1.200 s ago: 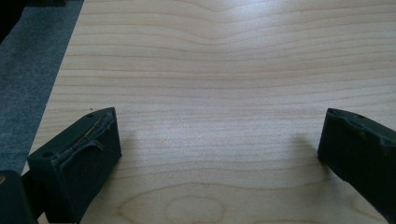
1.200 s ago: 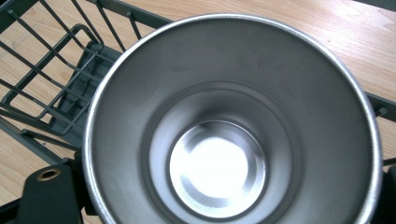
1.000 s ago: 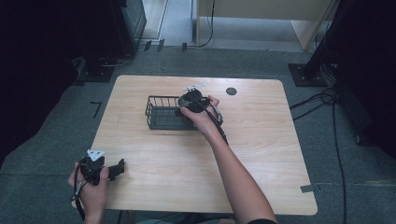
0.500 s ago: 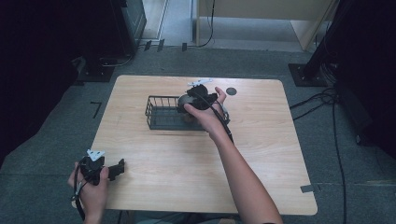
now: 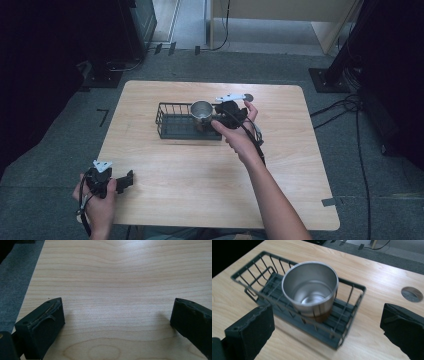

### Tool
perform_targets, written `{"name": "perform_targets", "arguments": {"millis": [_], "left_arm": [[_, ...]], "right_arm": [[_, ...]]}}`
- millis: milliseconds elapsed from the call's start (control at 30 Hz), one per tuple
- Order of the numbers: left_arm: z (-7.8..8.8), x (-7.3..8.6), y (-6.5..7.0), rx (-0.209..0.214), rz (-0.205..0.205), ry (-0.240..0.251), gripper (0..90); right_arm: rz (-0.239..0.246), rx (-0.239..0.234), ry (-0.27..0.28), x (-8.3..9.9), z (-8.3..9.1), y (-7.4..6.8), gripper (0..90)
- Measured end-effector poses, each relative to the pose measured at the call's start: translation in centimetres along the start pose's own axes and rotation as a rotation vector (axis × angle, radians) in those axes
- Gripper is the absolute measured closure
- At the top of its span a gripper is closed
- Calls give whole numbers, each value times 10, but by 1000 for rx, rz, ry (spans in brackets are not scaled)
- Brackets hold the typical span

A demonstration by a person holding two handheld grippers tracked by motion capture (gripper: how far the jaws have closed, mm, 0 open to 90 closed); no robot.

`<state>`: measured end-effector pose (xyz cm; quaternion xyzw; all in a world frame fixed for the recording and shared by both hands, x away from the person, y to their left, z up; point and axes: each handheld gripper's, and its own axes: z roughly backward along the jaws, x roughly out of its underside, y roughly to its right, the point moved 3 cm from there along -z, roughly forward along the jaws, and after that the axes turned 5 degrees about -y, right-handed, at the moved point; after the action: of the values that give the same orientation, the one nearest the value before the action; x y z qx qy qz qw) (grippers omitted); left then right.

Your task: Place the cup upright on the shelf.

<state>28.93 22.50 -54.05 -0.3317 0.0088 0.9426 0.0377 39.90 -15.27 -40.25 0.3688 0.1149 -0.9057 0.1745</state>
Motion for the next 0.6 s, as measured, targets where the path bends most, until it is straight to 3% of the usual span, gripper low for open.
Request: {"name": "perform_targets", "arguments": {"millis": [167,600], "left_arm": [[0,0,0,0,1,1,0],[0,0,0,-1,-2,-1,0]], "right_arm": [[-9,8,9,17,12,8,0],[-45,67,-11,89,35,44,0]]}}
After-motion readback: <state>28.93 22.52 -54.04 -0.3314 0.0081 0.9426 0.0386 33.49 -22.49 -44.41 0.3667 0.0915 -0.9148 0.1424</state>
